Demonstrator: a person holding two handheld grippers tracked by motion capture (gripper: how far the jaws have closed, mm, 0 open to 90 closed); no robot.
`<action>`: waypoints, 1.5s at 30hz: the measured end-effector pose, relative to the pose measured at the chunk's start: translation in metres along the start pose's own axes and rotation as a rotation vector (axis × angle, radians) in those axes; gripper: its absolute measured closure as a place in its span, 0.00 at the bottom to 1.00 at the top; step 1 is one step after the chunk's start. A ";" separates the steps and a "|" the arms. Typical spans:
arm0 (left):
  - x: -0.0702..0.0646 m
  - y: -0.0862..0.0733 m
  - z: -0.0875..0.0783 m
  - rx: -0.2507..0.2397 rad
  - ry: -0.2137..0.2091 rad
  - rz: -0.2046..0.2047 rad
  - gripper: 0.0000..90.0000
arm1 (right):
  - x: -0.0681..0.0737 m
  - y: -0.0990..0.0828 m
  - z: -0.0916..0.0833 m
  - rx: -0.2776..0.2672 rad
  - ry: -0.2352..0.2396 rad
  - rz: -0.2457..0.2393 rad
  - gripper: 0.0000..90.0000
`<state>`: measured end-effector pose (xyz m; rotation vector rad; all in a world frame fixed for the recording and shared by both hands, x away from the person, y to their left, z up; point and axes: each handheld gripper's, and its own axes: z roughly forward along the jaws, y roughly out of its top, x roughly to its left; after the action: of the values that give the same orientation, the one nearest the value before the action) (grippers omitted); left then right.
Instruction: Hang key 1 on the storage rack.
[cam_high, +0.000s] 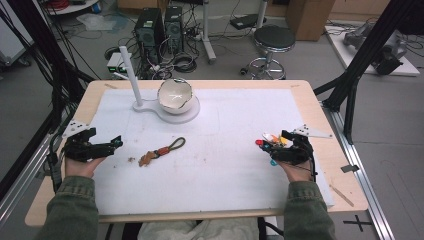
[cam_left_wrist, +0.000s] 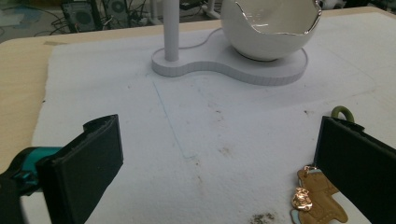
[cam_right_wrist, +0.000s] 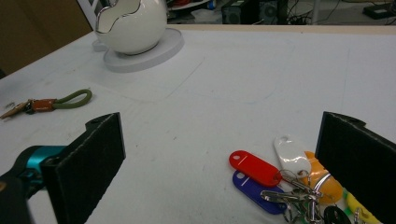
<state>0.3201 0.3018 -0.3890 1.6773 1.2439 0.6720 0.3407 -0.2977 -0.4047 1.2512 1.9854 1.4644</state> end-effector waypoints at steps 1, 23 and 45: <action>-0.001 0.000 0.000 0.002 -0.004 0.001 0.02 | 0.000 0.000 0.000 0.003 -0.002 0.002 0.01; -0.027 0.009 0.007 0.006 -0.069 0.033 0.02 | 0.004 -0.003 0.000 0.044 -0.033 -0.014 0.01; -0.072 0.015 0.038 0.069 -0.167 0.072 0.02 | 0.007 -0.004 -0.003 0.053 -0.058 -0.025 0.01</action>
<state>0.3343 0.2204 -0.3857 1.8039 1.1042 0.5252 0.3332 -0.2942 -0.4063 1.2714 2.0068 1.3570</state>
